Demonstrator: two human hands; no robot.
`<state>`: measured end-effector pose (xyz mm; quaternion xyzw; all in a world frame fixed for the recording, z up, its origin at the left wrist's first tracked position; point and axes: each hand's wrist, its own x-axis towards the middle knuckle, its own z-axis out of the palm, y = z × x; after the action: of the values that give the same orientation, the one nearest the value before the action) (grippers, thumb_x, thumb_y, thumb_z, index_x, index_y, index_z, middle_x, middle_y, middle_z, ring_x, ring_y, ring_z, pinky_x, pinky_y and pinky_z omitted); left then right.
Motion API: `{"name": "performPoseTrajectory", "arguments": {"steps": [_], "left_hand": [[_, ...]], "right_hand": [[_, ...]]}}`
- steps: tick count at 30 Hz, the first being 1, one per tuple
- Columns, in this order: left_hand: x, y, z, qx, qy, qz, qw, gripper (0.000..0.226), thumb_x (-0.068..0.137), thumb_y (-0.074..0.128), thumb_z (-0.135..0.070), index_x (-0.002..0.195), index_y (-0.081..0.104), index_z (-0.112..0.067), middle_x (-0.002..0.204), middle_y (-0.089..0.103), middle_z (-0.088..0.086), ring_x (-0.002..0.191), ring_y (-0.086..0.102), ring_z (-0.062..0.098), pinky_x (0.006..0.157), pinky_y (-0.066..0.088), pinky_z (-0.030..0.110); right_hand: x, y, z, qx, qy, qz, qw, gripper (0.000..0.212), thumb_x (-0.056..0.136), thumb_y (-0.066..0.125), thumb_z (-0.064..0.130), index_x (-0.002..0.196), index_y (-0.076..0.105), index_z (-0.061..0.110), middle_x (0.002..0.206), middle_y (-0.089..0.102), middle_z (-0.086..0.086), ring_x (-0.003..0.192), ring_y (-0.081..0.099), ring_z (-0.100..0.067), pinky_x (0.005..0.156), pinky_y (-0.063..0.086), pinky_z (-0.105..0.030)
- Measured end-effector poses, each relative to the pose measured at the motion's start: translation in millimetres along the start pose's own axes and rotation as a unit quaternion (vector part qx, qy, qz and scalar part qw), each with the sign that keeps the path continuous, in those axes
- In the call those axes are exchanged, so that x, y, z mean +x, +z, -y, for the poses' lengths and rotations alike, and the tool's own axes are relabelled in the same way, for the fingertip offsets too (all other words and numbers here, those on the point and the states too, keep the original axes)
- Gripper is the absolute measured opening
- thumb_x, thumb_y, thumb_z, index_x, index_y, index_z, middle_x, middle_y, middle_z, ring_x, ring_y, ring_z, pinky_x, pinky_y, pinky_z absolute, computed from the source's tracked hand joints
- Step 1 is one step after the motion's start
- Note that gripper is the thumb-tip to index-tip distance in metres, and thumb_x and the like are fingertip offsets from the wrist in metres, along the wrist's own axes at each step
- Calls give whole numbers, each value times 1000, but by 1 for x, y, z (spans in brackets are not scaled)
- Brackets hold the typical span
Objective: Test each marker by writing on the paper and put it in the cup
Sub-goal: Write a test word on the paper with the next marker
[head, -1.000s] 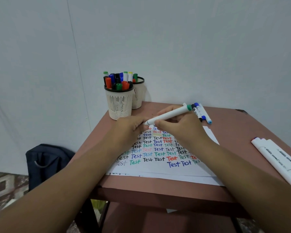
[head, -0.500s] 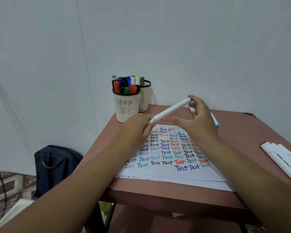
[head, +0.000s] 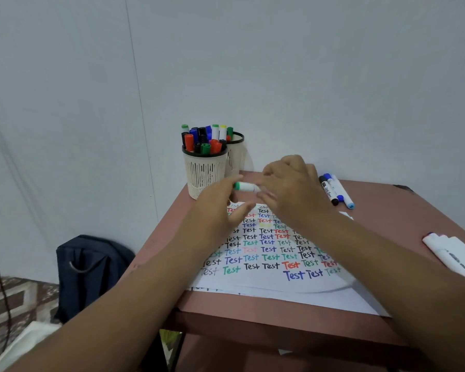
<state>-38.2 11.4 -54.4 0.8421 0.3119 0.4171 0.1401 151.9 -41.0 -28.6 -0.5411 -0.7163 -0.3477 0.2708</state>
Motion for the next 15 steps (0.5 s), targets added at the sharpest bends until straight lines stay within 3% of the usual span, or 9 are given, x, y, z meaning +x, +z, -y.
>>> {"name": "performPoseTrajectory", "arguments": {"steps": [2, 3, 8, 11, 15], "left_hand": [[0, 2, 4, -16, -61, -11, 998, 81, 85, 72, -50, 152, 33, -29, 104, 55, -15, 95, 50, 2, 82, 46, 22], [1, 3, 6, -16, -84, -10, 996, 86, 84, 72, -53, 154, 27, -30, 110, 54, -14, 102, 51, 4, 86, 46, 24], [2, 7, 11, 68, -104, 57, 991, 68, 88, 65, -58, 146, 38, -34, 143, 45, -12, 133, 38, 8, 109, 42, 38], [3, 7, 13, 78, -112, 83, 987, 64, 86, 65, -61, 141, 45, -34, 142, 47, -13, 131, 40, 7, 107, 43, 38], [5, 8, 15, 87, -123, 101, 983, 64, 83, 65, -66, 137, 48, -36, 134, 52, -15, 120, 47, 6, 99, 50, 40]], "right_hand": [[17, 2, -10, 33, -4, 15, 999, 13, 86, 79, 16, 96, 72, 13, 90, 65, -5, 86, 56, -32, 71, 49, -46], [27, 2, -14, 70, 14, 18, 997, 11, 88, 76, 13, 97, 70, 10, 91, 64, -8, 83, 57, -32, 71, 51, -48], [87, -6, -28, 198, 195, -31, 960, 5, 97, 65, 17, 96, 63, 12, 92, 65, 1, 78, 61, -13, 73, 49, -23], [120, 1, -37, 249, 286, -81, 922, 12, 93, 63, 17, 103, 65, 10, 88, 65, 5, 77, 60, -8, 65, 43, -12], [145, 22, -40, 285, 334, -64, 896, 18, 92, 64, 19, 106, 67, 10, 95, 69, 0, 86, 64, -17, 62, 45, -14]]}}
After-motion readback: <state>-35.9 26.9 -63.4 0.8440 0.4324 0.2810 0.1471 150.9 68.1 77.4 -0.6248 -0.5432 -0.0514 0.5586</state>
